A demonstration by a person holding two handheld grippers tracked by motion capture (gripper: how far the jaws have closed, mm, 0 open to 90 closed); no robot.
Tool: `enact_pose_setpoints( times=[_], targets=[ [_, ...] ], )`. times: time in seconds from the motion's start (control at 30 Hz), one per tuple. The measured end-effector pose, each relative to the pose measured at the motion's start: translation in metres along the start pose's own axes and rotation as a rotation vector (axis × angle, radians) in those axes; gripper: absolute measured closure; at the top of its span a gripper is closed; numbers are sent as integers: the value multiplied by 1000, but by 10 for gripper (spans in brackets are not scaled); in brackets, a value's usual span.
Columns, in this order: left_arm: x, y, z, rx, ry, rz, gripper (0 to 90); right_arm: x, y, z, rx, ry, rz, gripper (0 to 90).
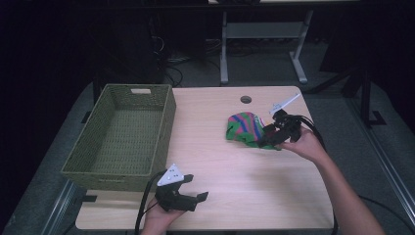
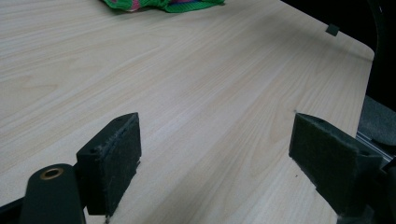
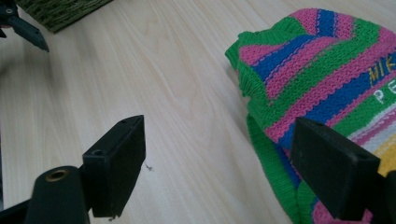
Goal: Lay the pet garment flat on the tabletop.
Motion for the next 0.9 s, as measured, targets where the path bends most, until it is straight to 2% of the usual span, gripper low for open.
enact_pose_setpoints(
  times=[0.2,0.33,0.47,0.57,0.67,0.8,0.9],
  targets=[
    [1,1,-1,3,-5,-10,165,-9,10,-8,22,-9,-5,186],
    [0,1,-1,4,-5,-11,164,-15,16,-13,30,-6,-26,195],
    [0,1,-1,6,-6,-13,164,-15,20,-19,36,-31,-31,195],
    [0,2,-2,10,-3,-11,165,-16,29,-29,61,-40,-41,206],
    [1,3,-2,12,-6,-11,164,-12,37,-38,86,-78,-55,205],
    [0,2,-2,15,-3,-7,165,-12,45,-47,114,-85,-68,211],
    [0,3,-3,17,-6,-10,165,-6,53,-57,158,-127,-72,214]
  ],
)
Point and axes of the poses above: each handheld gripper's, and its own axes: z roughly backward along the jaws, x roughly out of its underside, y roughly to its right, the point moved 10 cm from there along -z, roughly forward along the jaws, and after that the axes turned 8 degrees about y, right-handed, at the moved point
